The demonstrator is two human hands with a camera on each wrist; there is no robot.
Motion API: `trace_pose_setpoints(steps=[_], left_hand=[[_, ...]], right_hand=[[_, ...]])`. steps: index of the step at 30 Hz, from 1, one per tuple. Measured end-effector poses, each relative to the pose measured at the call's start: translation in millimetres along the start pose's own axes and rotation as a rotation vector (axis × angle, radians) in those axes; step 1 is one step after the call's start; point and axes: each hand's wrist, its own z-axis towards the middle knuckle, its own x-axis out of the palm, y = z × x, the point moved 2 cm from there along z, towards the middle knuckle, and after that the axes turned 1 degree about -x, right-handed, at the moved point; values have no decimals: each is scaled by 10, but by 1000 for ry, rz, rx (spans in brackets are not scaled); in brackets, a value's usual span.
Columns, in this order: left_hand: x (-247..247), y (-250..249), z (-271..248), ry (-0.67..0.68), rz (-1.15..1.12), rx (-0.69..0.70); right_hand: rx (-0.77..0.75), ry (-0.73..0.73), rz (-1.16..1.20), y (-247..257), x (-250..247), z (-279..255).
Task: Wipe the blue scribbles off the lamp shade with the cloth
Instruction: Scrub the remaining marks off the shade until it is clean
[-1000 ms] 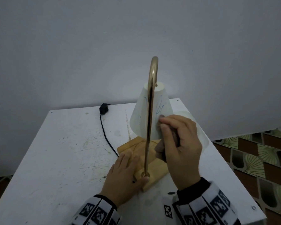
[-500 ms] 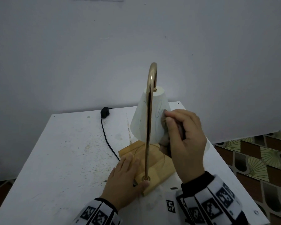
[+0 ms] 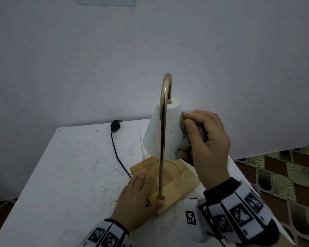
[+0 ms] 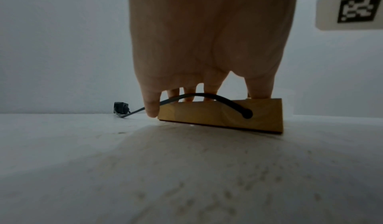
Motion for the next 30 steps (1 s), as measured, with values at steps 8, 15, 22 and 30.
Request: trace_pose_setpoints(steps=[8,15,22,30], left_hand=[[9,9,7,13,-4,1],[4,2,-3,15,7,6],[-22,-27,4,42,15,-30],[6,-23,11,5,16,6]], right_hand=[[-212,110,-110,105,103,-136],[-54,-15,-21,71,45,73],[-272,159,-130,46,37,-74],[-228,90,-129,89,71,33]])
